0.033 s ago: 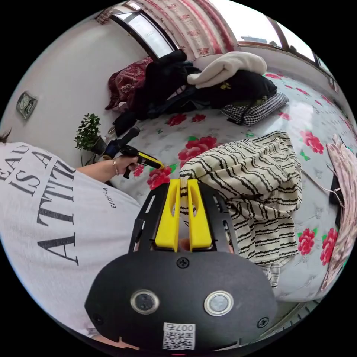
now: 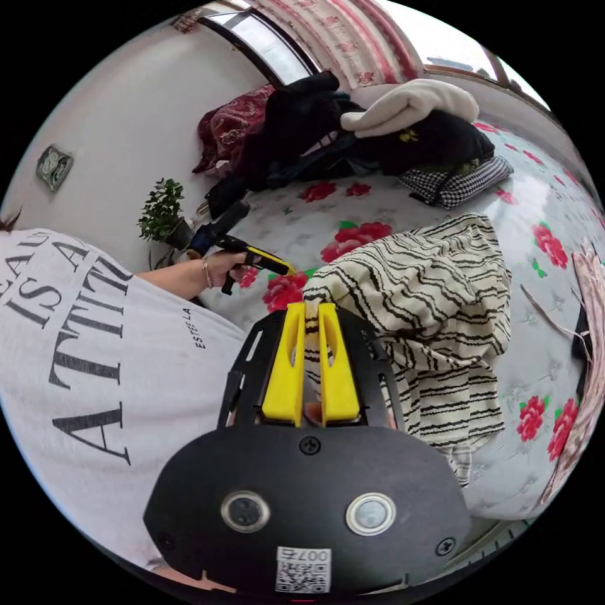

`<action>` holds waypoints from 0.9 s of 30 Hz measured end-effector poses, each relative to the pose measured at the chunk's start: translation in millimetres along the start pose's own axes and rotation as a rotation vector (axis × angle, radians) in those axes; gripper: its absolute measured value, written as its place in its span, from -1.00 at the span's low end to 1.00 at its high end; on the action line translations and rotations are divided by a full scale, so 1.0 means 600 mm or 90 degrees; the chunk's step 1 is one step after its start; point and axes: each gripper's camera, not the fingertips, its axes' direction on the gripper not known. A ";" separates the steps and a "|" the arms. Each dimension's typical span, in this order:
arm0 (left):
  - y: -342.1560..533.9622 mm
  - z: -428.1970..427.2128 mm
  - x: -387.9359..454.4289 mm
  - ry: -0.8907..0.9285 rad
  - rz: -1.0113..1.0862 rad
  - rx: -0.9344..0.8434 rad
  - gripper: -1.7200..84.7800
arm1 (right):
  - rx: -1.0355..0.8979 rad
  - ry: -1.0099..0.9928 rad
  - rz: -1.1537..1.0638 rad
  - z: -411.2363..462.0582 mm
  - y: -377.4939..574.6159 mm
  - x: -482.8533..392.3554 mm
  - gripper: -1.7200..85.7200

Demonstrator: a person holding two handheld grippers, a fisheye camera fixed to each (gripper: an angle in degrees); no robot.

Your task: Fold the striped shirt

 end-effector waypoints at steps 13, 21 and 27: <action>0.062 -0.015 -0.031 0.124 0.003 0.062 -0.98 | -0.025 0.036 -0.053 0.117 -0.223 -0.030 -0.79; 0.065 -0.006 0.023 0.150 0.108 0.035 -0.98 | -0.252 0.139 -0.072 0.360 -0.363 -0.009 -0.83; 0.112 -0.059 -0.020 0.054 0.103 0.075 -0.98 | -0.177 0.227 -0.091 0.301 -0.315 0.032 -0.95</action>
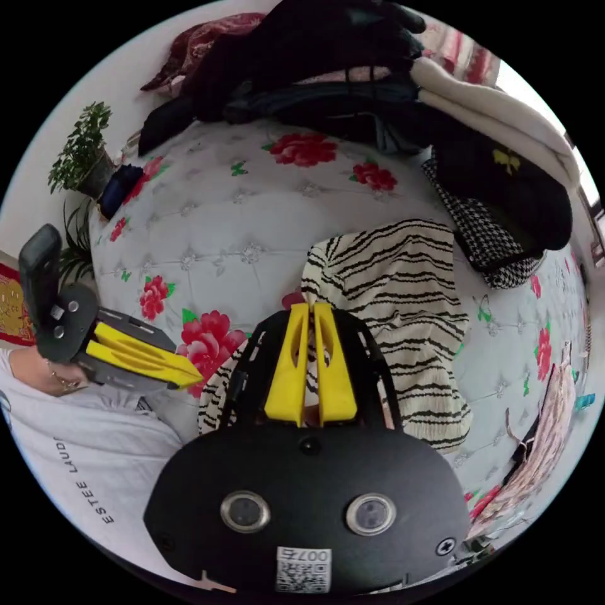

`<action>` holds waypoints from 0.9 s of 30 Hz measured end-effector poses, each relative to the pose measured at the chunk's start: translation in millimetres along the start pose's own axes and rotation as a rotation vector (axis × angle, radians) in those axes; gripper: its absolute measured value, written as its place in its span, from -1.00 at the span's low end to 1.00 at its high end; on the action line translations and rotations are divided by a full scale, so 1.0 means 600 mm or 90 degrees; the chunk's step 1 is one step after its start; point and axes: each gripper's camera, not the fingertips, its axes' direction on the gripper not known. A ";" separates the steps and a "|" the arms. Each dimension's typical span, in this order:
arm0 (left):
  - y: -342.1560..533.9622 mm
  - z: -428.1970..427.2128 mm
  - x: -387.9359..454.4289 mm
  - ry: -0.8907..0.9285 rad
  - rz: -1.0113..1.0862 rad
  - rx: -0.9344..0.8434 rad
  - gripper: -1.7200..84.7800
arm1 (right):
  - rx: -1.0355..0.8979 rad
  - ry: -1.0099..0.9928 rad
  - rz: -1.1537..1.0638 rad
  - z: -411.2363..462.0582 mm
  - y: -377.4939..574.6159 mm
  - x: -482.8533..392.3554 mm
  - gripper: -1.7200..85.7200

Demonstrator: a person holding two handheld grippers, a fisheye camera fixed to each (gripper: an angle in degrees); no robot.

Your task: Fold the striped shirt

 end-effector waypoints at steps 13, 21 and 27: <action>-0.100 0.007 -0.074 0.169 0.019 0.054 -0.75 | 0.392 -0.210 0.214 -0.383 0.401 0.235 -0.97; -0.084 0.043 0.098 0.169 0.156 0.009 -0.64 | 0.405 -0.129 0.250 -0.396 0.475 0.210 -0.97; -0.028 0.105 0.206 -0.065 0.110 0.021 -0.76 | 0.428 -0.132 0.215 -0.422 0.494 0.204 -0.97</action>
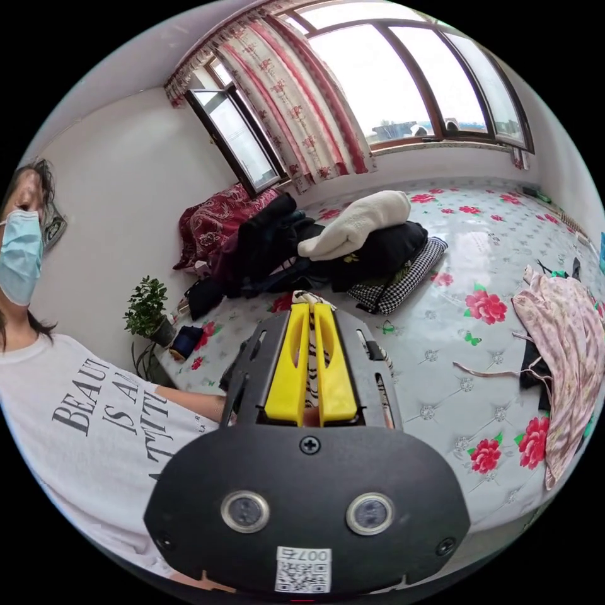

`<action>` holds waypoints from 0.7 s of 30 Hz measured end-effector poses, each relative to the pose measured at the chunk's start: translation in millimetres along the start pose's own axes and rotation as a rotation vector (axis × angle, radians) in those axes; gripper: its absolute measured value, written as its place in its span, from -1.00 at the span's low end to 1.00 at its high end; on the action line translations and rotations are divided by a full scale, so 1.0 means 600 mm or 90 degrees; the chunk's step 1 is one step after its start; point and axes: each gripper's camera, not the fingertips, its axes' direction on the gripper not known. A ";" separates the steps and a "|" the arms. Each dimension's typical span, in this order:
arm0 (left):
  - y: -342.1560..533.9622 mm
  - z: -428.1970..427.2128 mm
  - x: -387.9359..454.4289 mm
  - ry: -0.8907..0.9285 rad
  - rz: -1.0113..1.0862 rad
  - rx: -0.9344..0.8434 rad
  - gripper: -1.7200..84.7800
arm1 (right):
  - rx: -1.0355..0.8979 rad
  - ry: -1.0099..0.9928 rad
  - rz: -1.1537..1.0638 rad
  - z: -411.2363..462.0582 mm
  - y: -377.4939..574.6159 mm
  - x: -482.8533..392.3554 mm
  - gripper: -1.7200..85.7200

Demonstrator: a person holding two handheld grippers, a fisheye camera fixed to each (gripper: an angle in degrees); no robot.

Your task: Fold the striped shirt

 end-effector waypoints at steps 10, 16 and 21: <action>0.150 -0.184 0.048 0.018 -0.077 0.140 -0.97 | 0.103 0.149 -0.072 -0.248 0.064 0.003 -0.97; 0.341 -0.410 0.125 -0.034 -0.171 0.344 -0.98 | 0.269 0.127 -0.020 -0.443 0.144 0.046 -0.97; 0.441 -0.540 0.260 -0.086 -0.129 0.542 -0.98 | 0.399 0.117 -0.060 -0.582 0.217 0.016 -0.97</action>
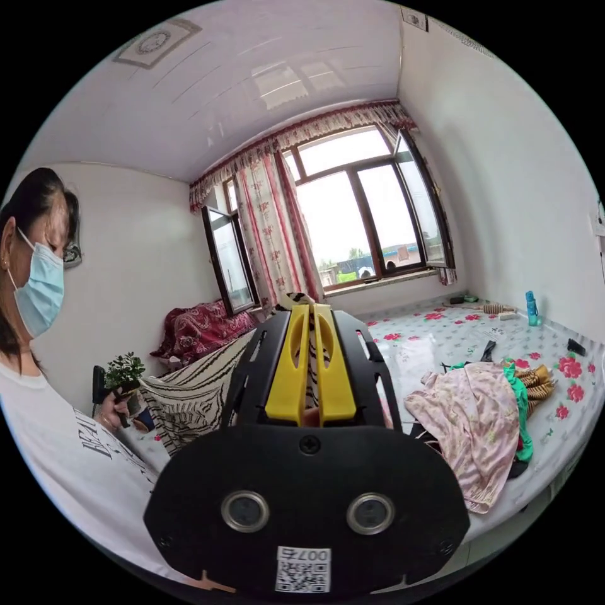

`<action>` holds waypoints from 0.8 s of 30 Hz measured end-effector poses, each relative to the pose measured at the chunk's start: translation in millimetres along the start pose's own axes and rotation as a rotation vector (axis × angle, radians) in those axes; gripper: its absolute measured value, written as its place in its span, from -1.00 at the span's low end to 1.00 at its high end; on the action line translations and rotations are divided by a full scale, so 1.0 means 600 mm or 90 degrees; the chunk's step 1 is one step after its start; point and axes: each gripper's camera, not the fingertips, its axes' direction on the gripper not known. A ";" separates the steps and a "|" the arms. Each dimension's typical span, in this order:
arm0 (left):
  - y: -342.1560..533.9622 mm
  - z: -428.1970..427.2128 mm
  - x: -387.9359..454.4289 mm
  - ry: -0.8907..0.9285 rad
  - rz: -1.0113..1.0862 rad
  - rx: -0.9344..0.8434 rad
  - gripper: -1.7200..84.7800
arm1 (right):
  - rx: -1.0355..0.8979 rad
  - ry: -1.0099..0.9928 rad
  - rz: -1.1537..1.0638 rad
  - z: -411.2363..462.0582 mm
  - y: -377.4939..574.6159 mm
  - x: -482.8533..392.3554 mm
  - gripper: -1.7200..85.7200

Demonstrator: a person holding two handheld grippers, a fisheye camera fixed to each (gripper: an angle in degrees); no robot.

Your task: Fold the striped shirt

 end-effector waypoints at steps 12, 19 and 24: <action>0.035 -0.220 0.292 -0.148 0.163 0.317 -0.98 | 0.150 -0.025 -0.127 -0.181 -0.036 -0.032 -0.97; -0.021 -0.129 0.284 -0.268 0.161 0.231 -0.98 | 0.052 -0.021 -0.145 -0.039 -0.057 -0.008 -0.96; -0.089 0.072 0.075 -0.306 0.026 0.049 -0.96 | -0.115 0.020 -0.171 0.237 -0.034 0.002 -0.95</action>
